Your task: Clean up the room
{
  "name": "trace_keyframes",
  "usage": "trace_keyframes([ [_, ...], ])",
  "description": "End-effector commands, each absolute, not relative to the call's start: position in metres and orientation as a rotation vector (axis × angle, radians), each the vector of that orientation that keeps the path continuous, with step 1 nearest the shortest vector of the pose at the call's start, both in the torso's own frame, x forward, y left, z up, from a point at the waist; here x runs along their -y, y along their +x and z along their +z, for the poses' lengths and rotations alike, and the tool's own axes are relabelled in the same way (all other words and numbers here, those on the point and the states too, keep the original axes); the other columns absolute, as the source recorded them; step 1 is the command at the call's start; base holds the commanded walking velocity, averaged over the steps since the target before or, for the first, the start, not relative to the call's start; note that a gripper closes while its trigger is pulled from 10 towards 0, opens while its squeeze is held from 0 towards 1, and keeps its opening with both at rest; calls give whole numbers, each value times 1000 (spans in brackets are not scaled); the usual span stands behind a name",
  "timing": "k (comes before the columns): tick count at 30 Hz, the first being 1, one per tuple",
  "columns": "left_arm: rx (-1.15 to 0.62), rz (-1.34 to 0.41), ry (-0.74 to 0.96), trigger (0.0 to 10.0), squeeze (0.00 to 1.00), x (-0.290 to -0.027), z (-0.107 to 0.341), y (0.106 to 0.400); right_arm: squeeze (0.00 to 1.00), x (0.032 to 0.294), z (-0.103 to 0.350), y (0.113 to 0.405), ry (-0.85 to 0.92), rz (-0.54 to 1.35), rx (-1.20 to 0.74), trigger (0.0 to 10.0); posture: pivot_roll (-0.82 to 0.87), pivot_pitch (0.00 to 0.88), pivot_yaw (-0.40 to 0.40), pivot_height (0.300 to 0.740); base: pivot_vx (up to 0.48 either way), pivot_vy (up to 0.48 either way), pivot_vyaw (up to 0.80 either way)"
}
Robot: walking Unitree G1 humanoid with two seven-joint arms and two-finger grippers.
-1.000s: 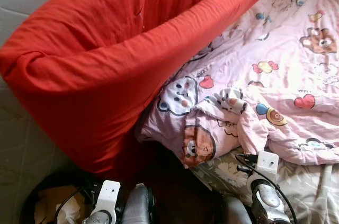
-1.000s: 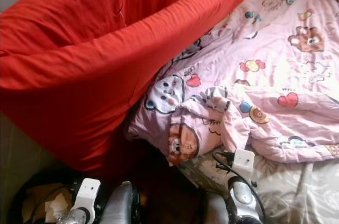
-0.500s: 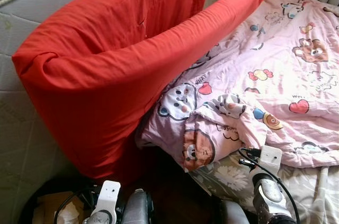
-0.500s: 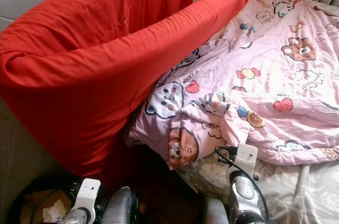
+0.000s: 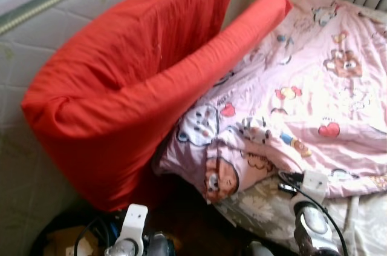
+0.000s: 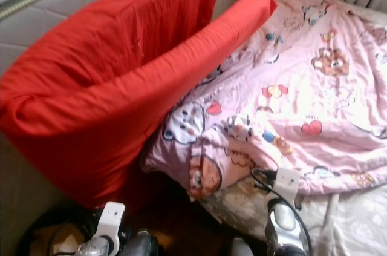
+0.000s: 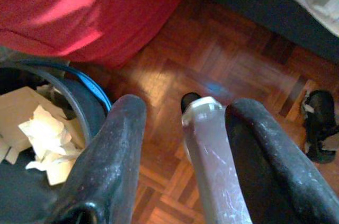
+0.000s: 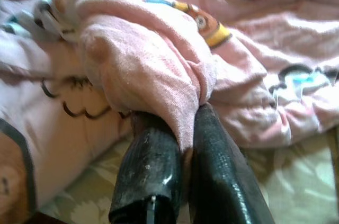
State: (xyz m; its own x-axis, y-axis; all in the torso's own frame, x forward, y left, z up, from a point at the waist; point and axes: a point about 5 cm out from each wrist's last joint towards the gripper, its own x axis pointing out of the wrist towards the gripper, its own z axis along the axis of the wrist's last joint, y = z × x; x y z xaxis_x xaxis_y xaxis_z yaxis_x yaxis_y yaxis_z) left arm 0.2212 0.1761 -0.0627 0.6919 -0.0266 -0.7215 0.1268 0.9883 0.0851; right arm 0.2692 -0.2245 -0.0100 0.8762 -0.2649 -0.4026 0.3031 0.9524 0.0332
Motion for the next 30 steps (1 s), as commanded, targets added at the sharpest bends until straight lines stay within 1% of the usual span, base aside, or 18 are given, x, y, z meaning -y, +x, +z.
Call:
trace_keyframes([
  [1, -836, -80, 143, 10000, 0, -181, -67, 214, 0, 225, -10, 268, 108, -312, -399, 10000, -85, 138, 56, 740, 0, 0, 0],
  [30, -839, -84, 138, 10000, 0, -180, -68, 213, 0, 225, -10, 268, 115, -319, -399, 10000, -86, 139, 54, 740, 0, 0, 0],
])
